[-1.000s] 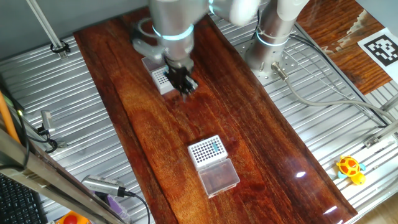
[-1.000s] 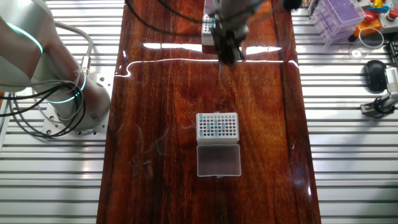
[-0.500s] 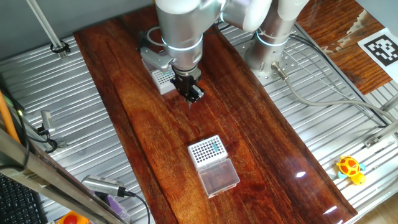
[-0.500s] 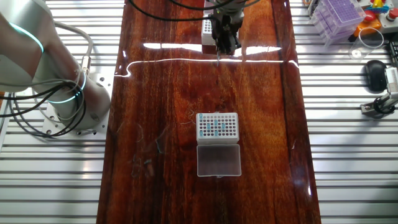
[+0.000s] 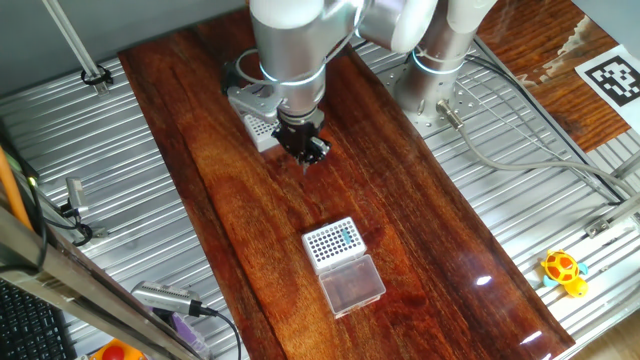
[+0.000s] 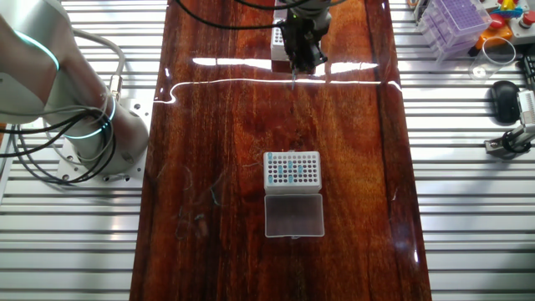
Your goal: Transfer all medium pipette tips from one holder to another
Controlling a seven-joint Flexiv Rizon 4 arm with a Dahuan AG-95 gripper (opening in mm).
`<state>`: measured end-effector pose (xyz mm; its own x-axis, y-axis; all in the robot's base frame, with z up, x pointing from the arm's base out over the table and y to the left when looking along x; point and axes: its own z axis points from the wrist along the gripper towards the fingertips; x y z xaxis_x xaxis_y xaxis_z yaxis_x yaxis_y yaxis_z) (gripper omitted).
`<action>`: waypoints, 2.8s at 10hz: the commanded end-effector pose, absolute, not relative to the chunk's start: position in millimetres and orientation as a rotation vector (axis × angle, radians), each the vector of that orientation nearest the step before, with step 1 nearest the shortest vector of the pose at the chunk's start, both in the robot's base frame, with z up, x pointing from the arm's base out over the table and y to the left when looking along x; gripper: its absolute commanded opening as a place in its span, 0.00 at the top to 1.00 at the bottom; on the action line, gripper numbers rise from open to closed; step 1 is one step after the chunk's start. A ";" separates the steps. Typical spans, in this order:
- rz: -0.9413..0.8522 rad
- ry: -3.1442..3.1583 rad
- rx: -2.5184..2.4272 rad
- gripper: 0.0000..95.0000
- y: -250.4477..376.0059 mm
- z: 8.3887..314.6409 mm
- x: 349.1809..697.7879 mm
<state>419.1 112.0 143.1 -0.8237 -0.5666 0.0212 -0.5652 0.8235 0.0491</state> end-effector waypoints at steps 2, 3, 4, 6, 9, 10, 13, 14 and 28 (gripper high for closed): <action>-0.099 -2.999 0.797 1.00 166.8 147.1 412.4; -0.098 -3.008 0.760 1.00 180.6 147.7 411.3; -0.097 -3.020 0.706 1.00 203.7 149.4 410.0; -0.099 -3.037 0.634 1.00 232.6 149.8 407.3; -0.121 -3.058 0.578 1.00 251.6 144.5 405.7; -0.125 -3.063 0.569 1.00 255.1 142.9 405.6; -0.125 -3.071 0.552 1.00 259.7 140.4 405.5; -0.126 -3.072 0.553 1.00 259.3 139.2 406.1; -0.151 -3.085 0.559 1.00 254.8 126.7 409.2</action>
